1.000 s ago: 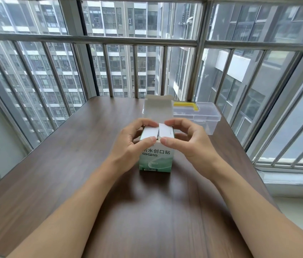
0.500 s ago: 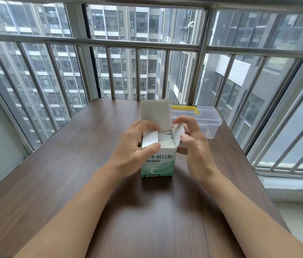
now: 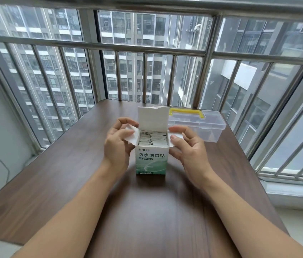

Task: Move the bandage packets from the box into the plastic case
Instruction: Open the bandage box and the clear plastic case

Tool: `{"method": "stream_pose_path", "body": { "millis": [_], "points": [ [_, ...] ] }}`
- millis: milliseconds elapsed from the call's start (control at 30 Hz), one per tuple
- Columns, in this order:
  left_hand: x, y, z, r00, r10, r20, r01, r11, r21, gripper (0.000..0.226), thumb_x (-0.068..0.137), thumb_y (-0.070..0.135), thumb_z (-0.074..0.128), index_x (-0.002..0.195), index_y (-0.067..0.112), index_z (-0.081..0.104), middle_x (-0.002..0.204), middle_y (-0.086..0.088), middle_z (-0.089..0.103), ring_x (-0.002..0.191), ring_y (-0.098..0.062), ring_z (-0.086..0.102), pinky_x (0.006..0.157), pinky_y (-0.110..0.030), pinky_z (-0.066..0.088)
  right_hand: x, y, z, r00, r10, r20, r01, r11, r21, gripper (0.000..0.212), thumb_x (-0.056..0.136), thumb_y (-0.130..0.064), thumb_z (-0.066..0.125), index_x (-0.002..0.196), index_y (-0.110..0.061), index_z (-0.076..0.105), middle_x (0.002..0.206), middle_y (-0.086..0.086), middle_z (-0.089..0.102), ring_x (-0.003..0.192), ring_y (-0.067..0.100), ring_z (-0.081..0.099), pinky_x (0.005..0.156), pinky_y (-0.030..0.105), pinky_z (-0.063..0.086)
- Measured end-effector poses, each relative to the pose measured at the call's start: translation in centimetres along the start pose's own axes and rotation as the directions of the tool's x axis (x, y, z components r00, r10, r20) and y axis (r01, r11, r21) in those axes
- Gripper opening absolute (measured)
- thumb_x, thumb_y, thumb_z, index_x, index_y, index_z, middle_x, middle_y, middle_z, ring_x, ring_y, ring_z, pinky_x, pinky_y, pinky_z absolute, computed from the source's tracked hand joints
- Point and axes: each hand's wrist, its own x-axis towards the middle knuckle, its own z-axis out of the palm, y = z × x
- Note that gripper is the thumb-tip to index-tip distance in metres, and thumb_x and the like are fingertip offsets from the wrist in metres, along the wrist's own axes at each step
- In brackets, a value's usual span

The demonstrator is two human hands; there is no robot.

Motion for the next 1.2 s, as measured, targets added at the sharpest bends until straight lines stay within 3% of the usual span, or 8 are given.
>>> {"method": "stream_pose_path", "body": {
  "millis": [300,400,533,700,867,967,1067,1200],
  "points": [
    [-0.7,0.9,-2.2,0.959,0.284,0.000,-0.225,0.759,0.611,0.043,0.074,0.018,0.060,0.115,0.025,0.072,0.099,0.006,0.070,0.070,-0.015,0.061,0.064,-0.030,0.051,0.5,-3.3,1.3,0.998,-0.027,0.058,0.044,0.950,-0.310,0.046,0.094,-0.051,0.056,0.138,-0.037,0.055,0.128,-0.009,0.064,0.117,0.012,0.064,0.095,0.037,0.057],
    [-0.6,0.7,-2.2,0.932,0.361,0.019,-0.275,0.673,0.687,0.045,0.074,0.020,0.064,0.118,0.023,0.070,0.105,0.001,0.070,0.050,-0.009,0.045,0.049,-0.022,0.041,3.1,-6.0,-2.1,0.959,-0.282,-0.039,0.157,0.637,-0.755,0.054,0.083,-0.043,0.078,0.131,-0.026,0.062,0.126,-0.006,0.065,0.116,0.013,0.061,0.100,0.036,0.051],
    [0.0,1.2,-2.5,0.885,0.464,-0.031,-0.269,0.564,0.781,0.044,0.077,0.016,0.066,0.120,0.022,0.070,0.107,-0.003,0.072,0.059,-0.015,0.055,0.057,-0.018,0.046,7.3,-6.2,-6.1,0.987,0.155,0.053,0.049,0.032,-0.998,0.104,0.066,-0.054,0.086,0.153,-0.028,0.035,0.159,0.001,0.035,0.147,0.023,0.030,0.120,0.042,0.026],
    [1.0,1.5,-3.6,0.857,0.499,-0.130,-0.225,0.589,0.776,0.050,0.078,0.026,0.062,0.128,0.024,0.063,0.115,-0.005,0.069,0.099,-0.025,0.066,0.087,-0.045,0.057,8.2,-4.8,-7.3,0.991,0.076,0.113,0.125,-0.172,-0.977,0.066,0.085,-0.022,0.067,0.147,-0.027,0.045,0.145,0.002,0.053,0.132,0.029,0.050,0.107,0.047,0.043],
    [-0.5,1.5,-1.8,0.536,0.819,0.203,-0.557,0.163,0.815,0.051,0.080,0.007,0.074,0.125,0.001,0.053,0.122,-0.014,0.052,0.116,-0.030,0.052,0.098,-0.047,0.046,6.1,-5.6,-7.6,0.962,0.081,0.260,0.272,-0.329,-0.904,0.024,0.072,-0.004,0.057,0.094,-0.014,0.053,0.094,0.007,0.065,0.095,0.035,0.064,0.071,0.036,0.049],
    [-2.8,0.2,0.8,0.364,0.768,0.527,-0.803,-0.028,0.596,0.030,0.079,0.009,0.074,0.106,0.008,0.062,0.105,-0.011,0.060,0.097,-0.029,0.060,0.090,-0.037,0.051,4.6,-6.9,-7.5,0.944,0.181,0.276,0.326,-0.392,-0.860,0.024,0.072,-0.009,0.058,0.096,-0.013,0.055,0.088,0.006,0.060,0.087,0.031,0.062,0.064,0.032,0.040],
    [-3.7,-2.8,2.4,0.476,0.421,0.772,-0.854,0.011,0.521,0.021,0.081,0.015,0.073,0.101,0.008,0.070,0.104,-0.009,0.063,0.088,-0.025,0.063,0.077,-0.036,0.055,4.2,-8.1,-7.5,0.938,0.218,0.268,0.337,-0.401,-0.852,0.038,0.068,-0.013,0.057,0.105,-0.015,0.061,0.084,0.005,0.058,0.079,0.032,0.061,0.062,0.036,0.049],
    [-3.2,-4.7,2.5,0.653,0.223,0.724,-0.736,-0.040,0.676,0.040,0.080,0.028,0.071,0.115,0.011,0.063,0.120,-0.008,0.053,0.101,-0.026,0.056,0.083,-0.042,0.055,3.3,-9.3,-7.4,0.949,0.221,0.226,0.292,-0.336,-0.895,0.050,0.063,-0.016,0.054,0.112,-0.015,0.064,0.093,0.009,0.063,0.086,0.034,0.063,0.069,0.046,0.059]
  ]
}}
